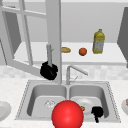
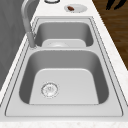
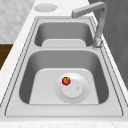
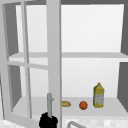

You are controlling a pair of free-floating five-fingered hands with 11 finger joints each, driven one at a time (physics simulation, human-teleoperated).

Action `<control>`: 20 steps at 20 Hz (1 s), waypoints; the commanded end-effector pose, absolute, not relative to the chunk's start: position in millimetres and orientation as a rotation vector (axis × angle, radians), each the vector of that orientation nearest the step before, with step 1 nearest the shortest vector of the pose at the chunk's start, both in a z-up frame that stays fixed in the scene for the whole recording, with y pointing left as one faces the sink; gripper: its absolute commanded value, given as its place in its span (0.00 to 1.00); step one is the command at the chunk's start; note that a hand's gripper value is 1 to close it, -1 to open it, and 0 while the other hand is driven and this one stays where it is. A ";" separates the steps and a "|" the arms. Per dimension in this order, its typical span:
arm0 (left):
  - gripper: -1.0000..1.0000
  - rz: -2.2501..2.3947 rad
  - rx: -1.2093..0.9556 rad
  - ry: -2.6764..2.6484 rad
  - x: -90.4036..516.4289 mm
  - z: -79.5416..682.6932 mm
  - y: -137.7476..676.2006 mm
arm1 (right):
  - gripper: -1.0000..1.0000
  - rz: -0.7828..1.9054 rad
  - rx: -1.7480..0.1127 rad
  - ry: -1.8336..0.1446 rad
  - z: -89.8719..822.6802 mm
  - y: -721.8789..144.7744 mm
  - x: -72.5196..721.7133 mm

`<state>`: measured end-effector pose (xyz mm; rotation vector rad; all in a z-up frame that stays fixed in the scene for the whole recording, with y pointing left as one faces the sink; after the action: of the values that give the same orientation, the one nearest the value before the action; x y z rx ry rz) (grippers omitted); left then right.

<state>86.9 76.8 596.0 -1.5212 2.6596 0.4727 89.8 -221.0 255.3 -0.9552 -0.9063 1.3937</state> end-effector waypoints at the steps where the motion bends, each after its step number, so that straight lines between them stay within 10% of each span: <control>1: 1.00 0.446 -1.515 2.663 61.8 573.4 105.0 | 0.50 1.394 -0.955 -0.906 255.3 -221.0 89.8; 20: 1.00 0.429 -1.155 2.798 -27.1 579.1 200.0 | 0.50 1.394 -0.955 -0.906 255.3 -221.0 89.8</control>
<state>-12.9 177.1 597.7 -1.1664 2.8157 0.4450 89.8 -221.0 255.3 -0.9552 -0.9063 1.3937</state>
